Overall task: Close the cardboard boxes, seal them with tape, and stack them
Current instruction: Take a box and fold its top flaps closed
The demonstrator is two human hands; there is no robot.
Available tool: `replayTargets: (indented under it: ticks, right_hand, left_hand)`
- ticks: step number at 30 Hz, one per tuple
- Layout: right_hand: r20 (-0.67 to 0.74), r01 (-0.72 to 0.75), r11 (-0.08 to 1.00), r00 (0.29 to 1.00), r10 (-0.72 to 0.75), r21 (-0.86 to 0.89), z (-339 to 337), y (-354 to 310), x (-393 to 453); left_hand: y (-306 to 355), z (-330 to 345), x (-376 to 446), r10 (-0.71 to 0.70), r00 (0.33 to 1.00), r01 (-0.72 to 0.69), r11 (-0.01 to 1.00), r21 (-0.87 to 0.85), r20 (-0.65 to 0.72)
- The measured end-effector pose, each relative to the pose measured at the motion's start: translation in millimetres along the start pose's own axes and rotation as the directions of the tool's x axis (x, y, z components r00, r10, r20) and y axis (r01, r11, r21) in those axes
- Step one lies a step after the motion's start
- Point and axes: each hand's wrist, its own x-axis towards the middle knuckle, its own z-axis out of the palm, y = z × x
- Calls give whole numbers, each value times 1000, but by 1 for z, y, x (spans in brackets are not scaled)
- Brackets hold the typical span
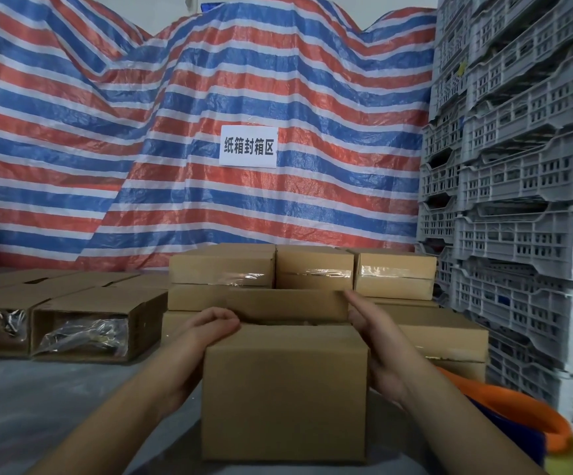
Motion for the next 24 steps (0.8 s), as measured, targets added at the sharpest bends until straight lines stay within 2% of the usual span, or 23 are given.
replayTargets:
  ticks: [5, 11, 14, 16, 19, 24]
  right_hand:
    - [142, 14, 976, 990, 18, -217, -8, -8, -5]
    - [151, 29, 976, 988, 4, -217, -10, -5, -2]
    - [88, 85, 973, 994, -68, -214, -12, -5, 0]
    - [96, 120, 964, 990, -100, -236, -12, -6, 0]
    - [76, 111, 937, 993, -91, -330, -10, -6, -1]
    - [48, 83, 918, 996, -69, -388, -9, -5, 1]
  left_hand:
    - [0, 5, -4, 6, 997, -10, 999, -48, -82]
    - [2, 8, -7, 57, 998, -61, 992, -110, -35]
    - [2, 7, -7, 108, 992, -112, 992, -62, -67]
    - [2, 6, -9, 134, 986, -135, 991, 2, -95]
    - [3, 4, -11, 138, 987, -120, 975, 185, -84]
    - [7, 3, -11, 130, 988, -100, 950, 296, -83]
